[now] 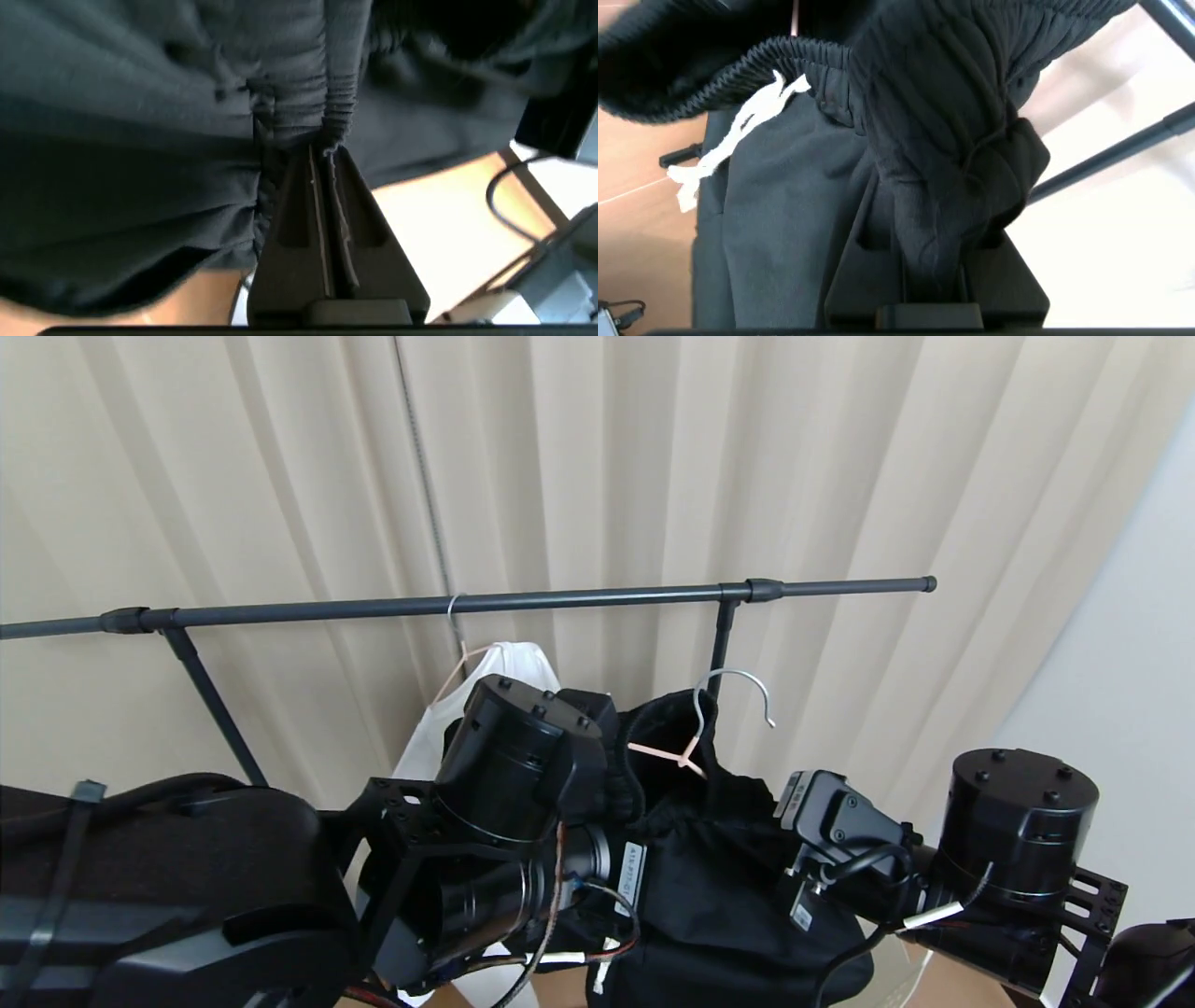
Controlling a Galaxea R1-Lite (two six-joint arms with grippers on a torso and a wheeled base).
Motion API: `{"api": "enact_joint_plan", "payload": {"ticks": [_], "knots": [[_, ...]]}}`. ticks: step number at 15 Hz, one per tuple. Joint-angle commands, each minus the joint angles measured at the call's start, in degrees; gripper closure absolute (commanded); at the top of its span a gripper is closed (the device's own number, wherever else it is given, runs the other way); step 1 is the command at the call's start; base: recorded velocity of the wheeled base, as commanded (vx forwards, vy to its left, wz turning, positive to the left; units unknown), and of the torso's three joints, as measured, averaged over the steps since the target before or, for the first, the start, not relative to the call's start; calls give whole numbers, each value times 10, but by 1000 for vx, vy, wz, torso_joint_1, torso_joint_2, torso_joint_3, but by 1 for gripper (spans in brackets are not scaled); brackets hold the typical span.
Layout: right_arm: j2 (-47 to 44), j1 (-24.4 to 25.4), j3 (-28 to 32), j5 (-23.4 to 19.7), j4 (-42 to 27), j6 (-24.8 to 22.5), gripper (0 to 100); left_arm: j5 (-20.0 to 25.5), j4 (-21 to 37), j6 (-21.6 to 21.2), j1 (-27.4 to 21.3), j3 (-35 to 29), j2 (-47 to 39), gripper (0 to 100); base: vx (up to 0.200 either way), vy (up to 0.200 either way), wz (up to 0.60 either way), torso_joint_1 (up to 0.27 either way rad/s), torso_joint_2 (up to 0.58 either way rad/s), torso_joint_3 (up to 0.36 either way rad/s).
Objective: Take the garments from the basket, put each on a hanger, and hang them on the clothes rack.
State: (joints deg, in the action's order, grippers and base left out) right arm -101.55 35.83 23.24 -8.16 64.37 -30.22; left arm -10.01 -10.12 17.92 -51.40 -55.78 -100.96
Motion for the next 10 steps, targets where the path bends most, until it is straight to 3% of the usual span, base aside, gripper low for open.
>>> {"api": "enact_joint_plan", "payload": {"ticks": [1,6,9,10], "knots": [[8,4,-5,0,4,0,100,-7,-17,0,-1,1,-25,100,0,0,0,0,0,0],[9,7,-14,-9,25,-1,100,-62,-115,-2,-8,23,-56,100,0,0,0,0,0,0],[9,7,-14,-9,25,-1,100,-65,-126,-2,-11,31,-52,100,0,0,0,0,0,0],[9,7,-14,-9,25,-2,100,-67,-128,-3,-12,38,-52,0,0,0,0,0,0,0]]}}
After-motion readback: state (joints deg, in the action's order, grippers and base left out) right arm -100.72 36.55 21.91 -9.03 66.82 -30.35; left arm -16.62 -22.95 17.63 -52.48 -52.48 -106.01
